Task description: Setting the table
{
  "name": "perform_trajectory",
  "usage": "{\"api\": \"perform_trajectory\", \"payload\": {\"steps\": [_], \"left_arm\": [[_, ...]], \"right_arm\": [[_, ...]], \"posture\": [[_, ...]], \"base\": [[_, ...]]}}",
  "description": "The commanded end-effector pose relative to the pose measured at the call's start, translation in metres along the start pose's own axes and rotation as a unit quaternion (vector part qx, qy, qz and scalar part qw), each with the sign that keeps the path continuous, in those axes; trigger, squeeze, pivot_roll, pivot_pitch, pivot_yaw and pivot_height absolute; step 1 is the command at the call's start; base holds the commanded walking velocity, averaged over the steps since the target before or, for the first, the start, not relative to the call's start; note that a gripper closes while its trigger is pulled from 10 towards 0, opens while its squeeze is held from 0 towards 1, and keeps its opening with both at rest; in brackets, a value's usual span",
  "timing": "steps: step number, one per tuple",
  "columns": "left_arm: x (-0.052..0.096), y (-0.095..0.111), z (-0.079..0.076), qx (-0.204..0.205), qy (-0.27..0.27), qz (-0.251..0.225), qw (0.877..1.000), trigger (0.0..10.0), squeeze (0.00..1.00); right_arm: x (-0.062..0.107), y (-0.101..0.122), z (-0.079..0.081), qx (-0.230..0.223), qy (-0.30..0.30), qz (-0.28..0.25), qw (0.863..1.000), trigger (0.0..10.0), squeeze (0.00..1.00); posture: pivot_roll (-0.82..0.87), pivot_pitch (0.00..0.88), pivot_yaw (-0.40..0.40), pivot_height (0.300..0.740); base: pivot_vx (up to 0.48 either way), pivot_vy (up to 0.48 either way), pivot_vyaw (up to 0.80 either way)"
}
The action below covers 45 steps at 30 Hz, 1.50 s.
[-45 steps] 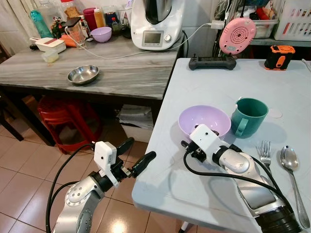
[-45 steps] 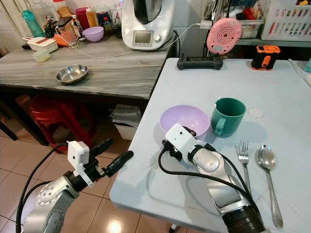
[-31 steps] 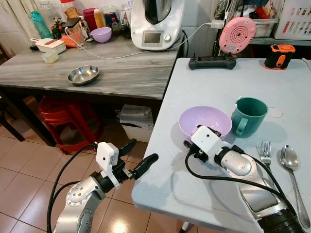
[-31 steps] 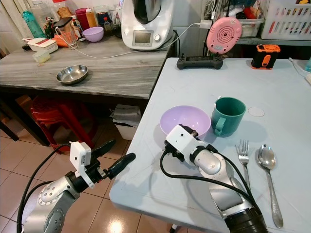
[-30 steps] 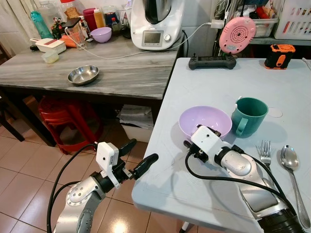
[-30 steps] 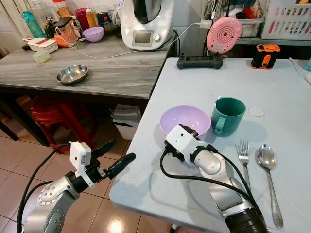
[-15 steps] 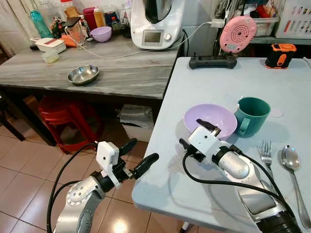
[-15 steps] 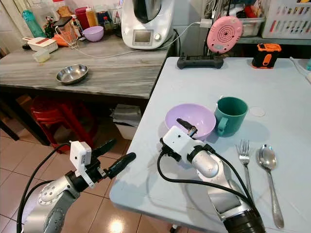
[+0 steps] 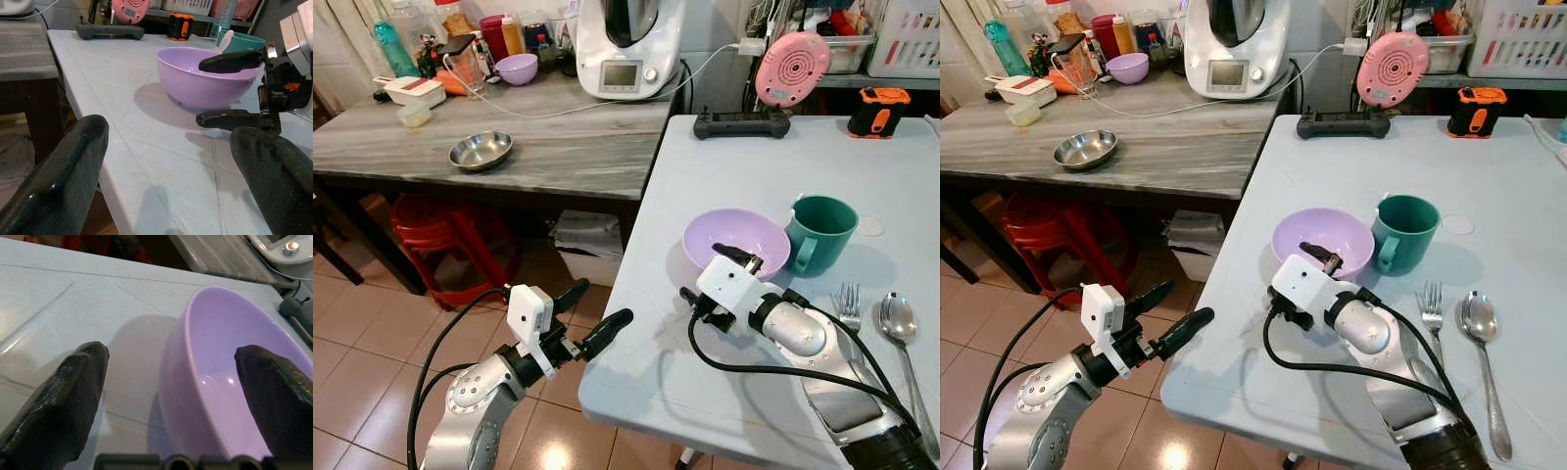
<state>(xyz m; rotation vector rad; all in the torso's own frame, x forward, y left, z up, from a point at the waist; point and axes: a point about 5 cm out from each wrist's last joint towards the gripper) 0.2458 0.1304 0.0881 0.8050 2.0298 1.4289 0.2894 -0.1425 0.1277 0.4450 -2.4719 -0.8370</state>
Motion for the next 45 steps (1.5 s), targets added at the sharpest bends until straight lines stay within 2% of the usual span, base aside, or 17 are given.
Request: {"api": "perform_trajectory", "payload": {"steps": [1, 2, 9, 18, 21, 45], "left_arm": [[0.002, 0.0, 0.002, -0.007, -0.003, 0.014, 1.0, 10.0, 0.0], [0.002, 0.0, 0.002, -0.006, -0.005, 0.015, 1.0, 10.0, 0.0], [0.002, -0.002, 0.002, -0.003, -0.013, 0.021, 1.0, 10.0, 0.0], [0.003, -0.004, 0.0, -0.002, -0.016, 0.024, 1.0, 10.0, 0.0], [0.003, -0.004, 0.0, -0.001, -0.017, 0.026, 1.0, 10.0, 0.0], [0.002, -0.004, -0.001, -0.002, -0.015, 0.025, 1.0, 10.0, 0.0]], "right_arm": [[0.0, 0.006, 0.004, 0.005, 0.014, -0.009, 1.0, 2.0, 0.0], [0.001, 0.007, 0.004, 0.007, 0.017, -0.008, 1.0, 0.0, 0.0], [0.003, 0.006, 0.004, 0.014, 0.038, 0.015, 0.999, 0.0, 0.0], [0.004, 0.001, 0.005, 0.019, 0.035, 0.027, 0.999, 0.0, 0.0], [0.004, -0.002, 0.004, 0.034, 0.033, 0.036, 0.998, 0.0, 0.0], [0.006, -0.003, 0.007, 0.05, 0.037, 0.042, 0.997, 0.0, 0.0]], "posture": [[-0.1, 0.012, 0.14, 0.74], [-0.1, 0.012, 0.14, 0.74], [-0.1, 0.007, 0.141, 0.74], [-0.1, 0.007, 0.141, 0.74], [-0.1, 0.013, 0.143, 0.74], [-0.1, 0.014, 0.144, 0.74]], "base": [[0.0, 0.0, 0.0], [0.0, 0.0, 0.0], [0.0, 0.0, 0.0], [0.0, 0.0, 0.0], [0.0, 0.0, 0.0], [0.0, 0.0, 0.0]]}}
Point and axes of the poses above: a point about 5 cm out from each wrist's last joint towards the gripper, its own x axis pointing back from the gripper into the wrist, its own y axis along the axis of the wrist's last joint, z = x × y, and after that the axes turned 7 degrees about x, right-handed
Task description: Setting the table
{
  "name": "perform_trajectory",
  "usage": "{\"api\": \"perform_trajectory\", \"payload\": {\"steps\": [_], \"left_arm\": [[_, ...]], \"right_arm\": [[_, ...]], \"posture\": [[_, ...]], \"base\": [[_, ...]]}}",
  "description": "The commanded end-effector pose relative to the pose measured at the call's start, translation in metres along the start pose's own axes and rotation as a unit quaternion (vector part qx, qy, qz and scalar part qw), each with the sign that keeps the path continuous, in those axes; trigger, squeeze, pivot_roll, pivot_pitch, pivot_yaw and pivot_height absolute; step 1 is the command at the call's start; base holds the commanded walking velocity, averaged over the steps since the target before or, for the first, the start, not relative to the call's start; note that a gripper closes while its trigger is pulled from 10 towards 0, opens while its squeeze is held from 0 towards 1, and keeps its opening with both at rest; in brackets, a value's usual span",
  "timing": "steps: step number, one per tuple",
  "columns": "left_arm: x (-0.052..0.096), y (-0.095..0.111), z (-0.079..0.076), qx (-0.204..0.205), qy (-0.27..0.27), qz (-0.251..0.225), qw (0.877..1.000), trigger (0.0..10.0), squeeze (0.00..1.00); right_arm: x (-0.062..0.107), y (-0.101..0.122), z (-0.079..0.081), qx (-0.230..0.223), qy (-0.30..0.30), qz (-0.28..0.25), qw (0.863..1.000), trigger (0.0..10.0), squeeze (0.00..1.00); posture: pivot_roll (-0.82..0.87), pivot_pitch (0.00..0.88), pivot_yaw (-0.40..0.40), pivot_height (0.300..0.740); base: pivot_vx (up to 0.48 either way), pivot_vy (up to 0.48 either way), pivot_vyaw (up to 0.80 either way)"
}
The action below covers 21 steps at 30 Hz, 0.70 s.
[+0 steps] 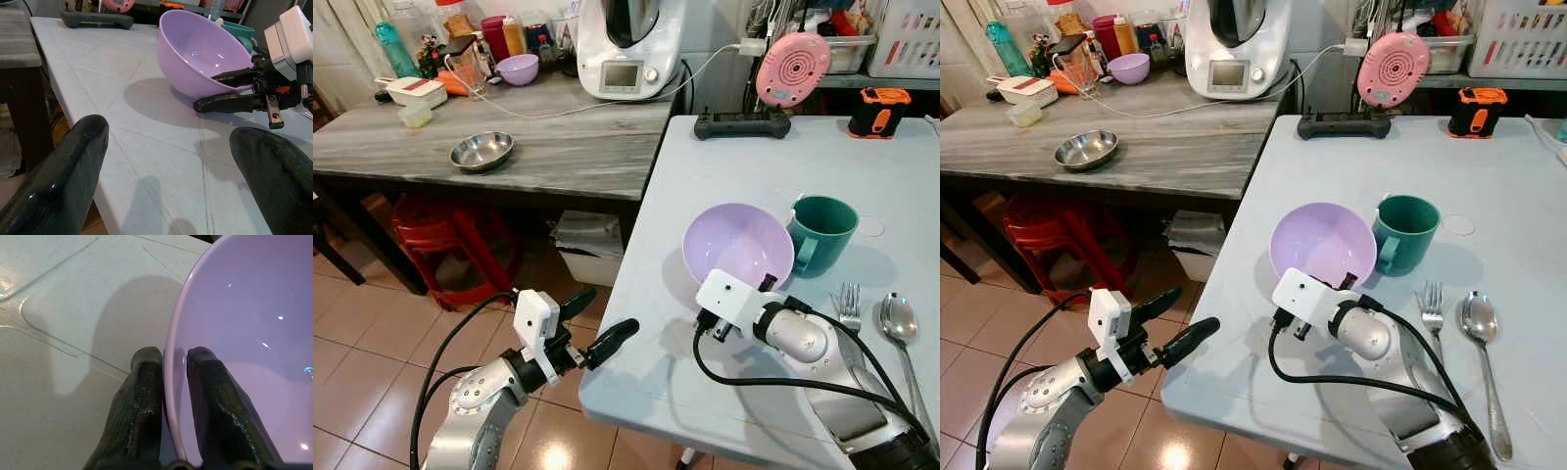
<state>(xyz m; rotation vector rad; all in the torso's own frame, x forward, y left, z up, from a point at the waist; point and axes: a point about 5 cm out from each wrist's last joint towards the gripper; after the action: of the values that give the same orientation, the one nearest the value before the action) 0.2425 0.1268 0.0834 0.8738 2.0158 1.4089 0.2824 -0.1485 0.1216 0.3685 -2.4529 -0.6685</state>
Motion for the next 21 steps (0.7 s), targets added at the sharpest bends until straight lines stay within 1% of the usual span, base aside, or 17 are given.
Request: {"api": "perform_trajectory", "payload": {"steps": [1, 4, 7, 10, 11, 14, 15, 16, 17, 21], "left_arm": [[0.003, 0.003, 0.003, -0.012, 0.006, 0.003, 1.0, 10.0, 0.0], [0.003, 0.005, 0.004, -0.018, 0.018, -0.006, 1.0, 10.0, 0.0], [0.001, 0.012, 0.012, -0.024, 0.042, -0.019, 0.999, 10.0, 0.0], [0.001, 0.013, 0.02, -0.028, 0.077, -0.019, 0.996, 10.0, 0.0], [0.002, 0.013, 0.027, -0.033, 0.114, -0.02, 0.993, 10.0, 0.0], [0.003, 0.014, 0.036, -0.031, 0.157, -0.022, 0.987, 10.0, 0.0], [0.004, 0.014, 0.038, -0.028, 0.168, -0.023, 0.985, 10.0, 0.0], [0.005, 0.015, 0.042, -0.025, 0.185, -0.028, 0.982, 10.0, 0.0], [0.005, 0.017, 0.044, -0.02, 0.194, -0.034, 0.98, 10.0, 0.0], [0.005, 0.019, 0.047, -0.018, 0.204, -0.041, 0.978, 10.0, 0.0]], "right_arm": [[0.0, 0.005, 0.001, 0.009, 0.0, -0.009, 1.0, 0.0, 0.0], [-0.001, 0.005, -0.001, 0.008, -0.012, -0.015, 1.0, 0.0, 0.0], [-0.001, 0.01, -0.008, -0.006, -0.055, -0.033, 0.998, 0.0, 0.0], [0.0, 0.013, -0.015, -0.022, -0.093, -0.045, 0.994, 0.0, 0.0], [0.0, 0.016, -0.019, -0.056, -0.12, -0.062, 0.989, 0.0, 0.0], [0.002, 0.02, -0.022, -0.099, -0.156, -0.078, 0.98, 0.0, 0.0], [0.004, 0.021, -0.021, -0.117, -0.17, -0.084, 0.975, 4.0, 0.0], [0.005, 0.022, -0.02, -0.14, -0.186, -0.091, 0.968, 10.0, 0.0], [0.005, 0.024, -0.017, -0.162, -0.194, -0.101, 0.962, 10.0, 0.0], [0.008, 0.028, -0.013, -0.18, -0.209, -0.116, 0.954, 10.0, 0.0]], "posture": [[-0.1, 0.014, 0.144, 0.74], [-0.1, 0.013, 0.145, 0.74], [-0.1, 0.012, 0.143, 0.74], [-0.1, 0.011, 0.138, 0.74], [-0.1, 0.011, 0.138, 0.74], [-0.1, 0.012, 0.136, 0.74], [-0.1, 0.012, 0.135, 0.74], [-0.1, 0.014, 0.134, 0.74], [-0.1, 0.014, 0.133, 0.74], [-0.1, 0.014, 0.131, 0.74]], "base": [[0.0, 0.0, 0.0], [0.0, 0.0, 0.0], [0.0, 0.0, 0.0], [0.0, 0.0, 0.0], [0.0, 0.0, 0.0], [0.0, 0.0, 0.0], [0.0, 0.0, 0.0], [0.0, 0.0, 0.0], [0.0, 0.0, 0.0], [0.0, 0.0, 0.0]]}}
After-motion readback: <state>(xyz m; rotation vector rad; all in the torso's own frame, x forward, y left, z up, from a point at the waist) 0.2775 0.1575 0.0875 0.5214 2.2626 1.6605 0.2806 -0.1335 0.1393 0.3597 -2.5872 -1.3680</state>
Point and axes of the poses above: a point about 5 cm out from each wrist's last joint towards the gripper, its own x axis pointing back from the gripper into the wrist, its own y axis along the axis of the wrist's last joint, z = x × y, and after that the axes turned 7 degrees about x, right-handed
